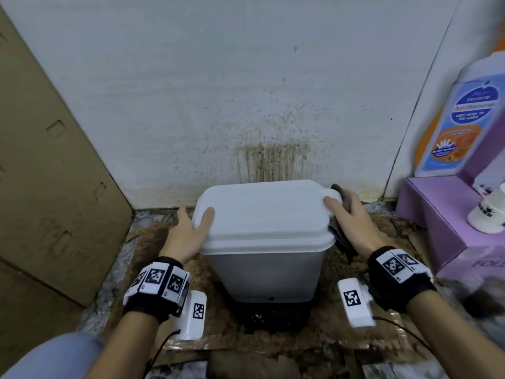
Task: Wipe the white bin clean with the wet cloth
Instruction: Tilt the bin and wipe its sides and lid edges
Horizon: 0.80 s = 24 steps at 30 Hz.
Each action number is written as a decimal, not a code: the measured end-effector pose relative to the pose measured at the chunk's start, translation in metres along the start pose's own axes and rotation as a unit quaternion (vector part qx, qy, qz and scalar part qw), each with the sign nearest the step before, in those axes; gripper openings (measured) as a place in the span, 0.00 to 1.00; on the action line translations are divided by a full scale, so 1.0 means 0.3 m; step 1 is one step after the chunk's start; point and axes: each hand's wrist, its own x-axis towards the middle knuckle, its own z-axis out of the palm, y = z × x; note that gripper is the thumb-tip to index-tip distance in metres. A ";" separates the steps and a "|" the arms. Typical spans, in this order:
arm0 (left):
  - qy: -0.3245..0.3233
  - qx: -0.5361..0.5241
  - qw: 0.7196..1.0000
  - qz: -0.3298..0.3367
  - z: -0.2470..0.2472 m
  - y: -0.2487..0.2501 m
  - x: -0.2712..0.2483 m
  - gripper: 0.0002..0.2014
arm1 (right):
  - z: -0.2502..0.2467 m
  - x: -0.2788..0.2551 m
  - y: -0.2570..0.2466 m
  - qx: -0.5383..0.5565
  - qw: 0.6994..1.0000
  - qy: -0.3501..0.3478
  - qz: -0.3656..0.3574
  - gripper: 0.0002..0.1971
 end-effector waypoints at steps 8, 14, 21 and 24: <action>0.031 -0.044 0.998 0.041 0.038 0.019 -0.002 0.46 | -0.025 -0.054 0.005 -0.052 0.998 0.021 0.005 0.34; 0.046 -0.037 0.991 0.124 0.011 0.065 0.036 0.36 | 0.038 -0.164 0.018 -0.034 0.992 0.122 0.003 0.35; 0.035 -0.069 0.990 0.117 0.046 0.079 0.077 0.31 | 0.120 -0.272 0.056 0.065 0.984 0.165 0.007 0.29; 0.053 -0.048 0.992 0.099 0.070 0.080 0.079 0.33 | 0.068 -0.222 0.100 0.116 0.971 0.209 0.017 0.21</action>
